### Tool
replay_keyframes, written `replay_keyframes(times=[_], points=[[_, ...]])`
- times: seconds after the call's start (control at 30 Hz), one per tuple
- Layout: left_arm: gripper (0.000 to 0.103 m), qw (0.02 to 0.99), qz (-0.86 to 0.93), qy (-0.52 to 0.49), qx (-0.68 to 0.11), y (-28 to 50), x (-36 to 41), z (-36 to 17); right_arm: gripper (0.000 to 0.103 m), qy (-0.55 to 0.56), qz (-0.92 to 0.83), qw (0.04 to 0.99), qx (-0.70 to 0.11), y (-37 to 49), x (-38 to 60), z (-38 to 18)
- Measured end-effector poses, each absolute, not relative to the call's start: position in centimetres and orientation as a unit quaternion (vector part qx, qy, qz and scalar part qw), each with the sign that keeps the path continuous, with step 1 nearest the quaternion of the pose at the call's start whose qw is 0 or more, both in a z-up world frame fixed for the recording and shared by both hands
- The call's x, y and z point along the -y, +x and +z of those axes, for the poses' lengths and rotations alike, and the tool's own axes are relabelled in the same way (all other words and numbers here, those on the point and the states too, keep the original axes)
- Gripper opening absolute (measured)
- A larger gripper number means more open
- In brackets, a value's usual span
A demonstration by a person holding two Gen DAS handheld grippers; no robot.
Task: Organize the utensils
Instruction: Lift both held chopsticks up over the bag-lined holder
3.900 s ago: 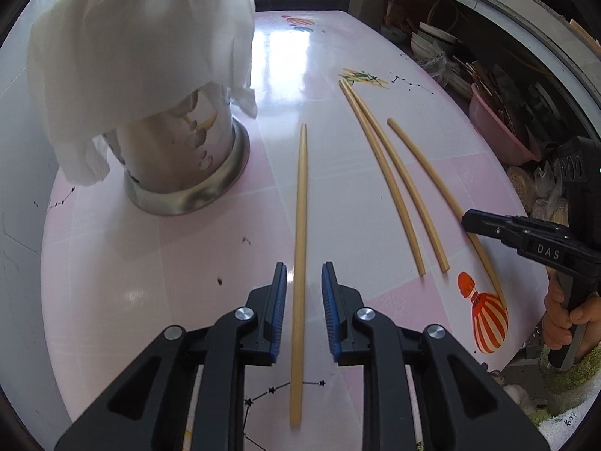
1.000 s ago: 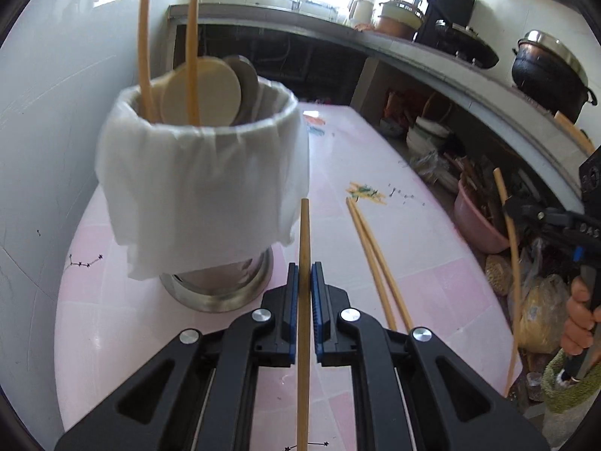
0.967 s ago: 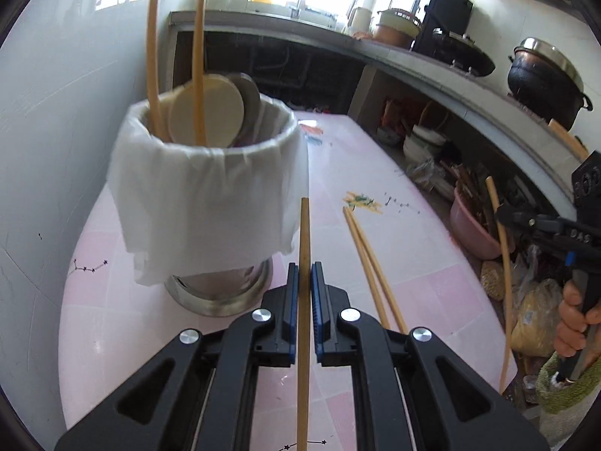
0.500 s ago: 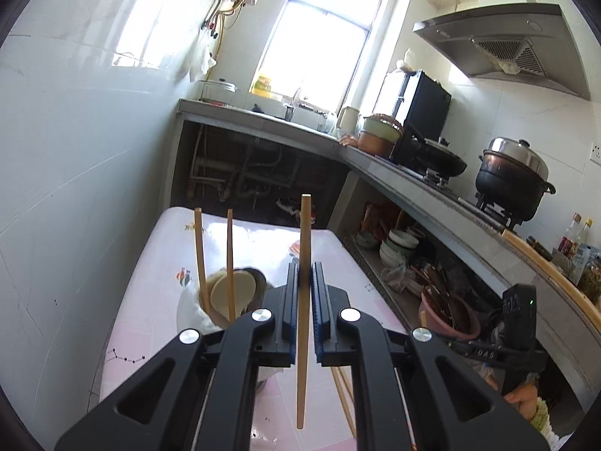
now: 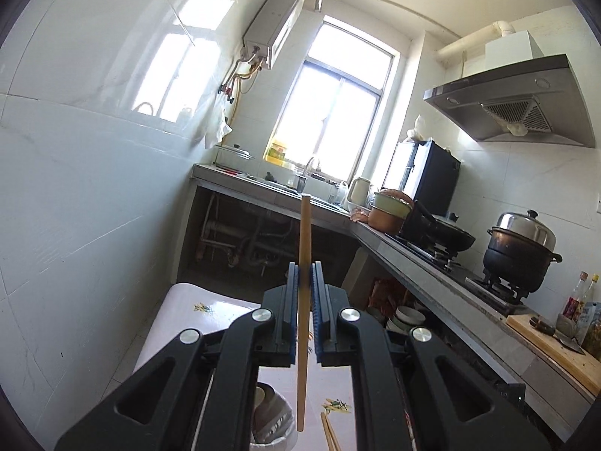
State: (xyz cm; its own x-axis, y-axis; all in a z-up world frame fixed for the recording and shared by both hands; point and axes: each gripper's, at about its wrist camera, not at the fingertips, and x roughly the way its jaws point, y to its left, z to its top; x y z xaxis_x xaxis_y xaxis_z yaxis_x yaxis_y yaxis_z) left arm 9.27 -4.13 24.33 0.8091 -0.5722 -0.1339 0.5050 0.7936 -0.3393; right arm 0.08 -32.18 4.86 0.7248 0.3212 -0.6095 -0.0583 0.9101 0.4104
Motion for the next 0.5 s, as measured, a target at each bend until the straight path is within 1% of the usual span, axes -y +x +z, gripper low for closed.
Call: replay_keyframes(times=[0.1, 0.27, 0.5], points=[[0.006, 0.949, -0.261, -0.146, -0.099, 9.9, 4.0, 24.4, 0.005, 0.192, 0.119, 0.905, -0.359, 0.8, 32.1, 4.9], [0.006, 0.954, -0.236, -0.158, -0.094, 11.2, 3.5, 23.6, 0.005, 0.204, 0.134, 0.902, -0.356, 1.4, 32.0, 5.4], [0.006, 0.957, -0.216, -0.156, -0.116, 13.3, 3.1, 21.4, 0.005, 0.206, 0.138, 0.905, -0.346, 0.6, 31.7, 6.0]])
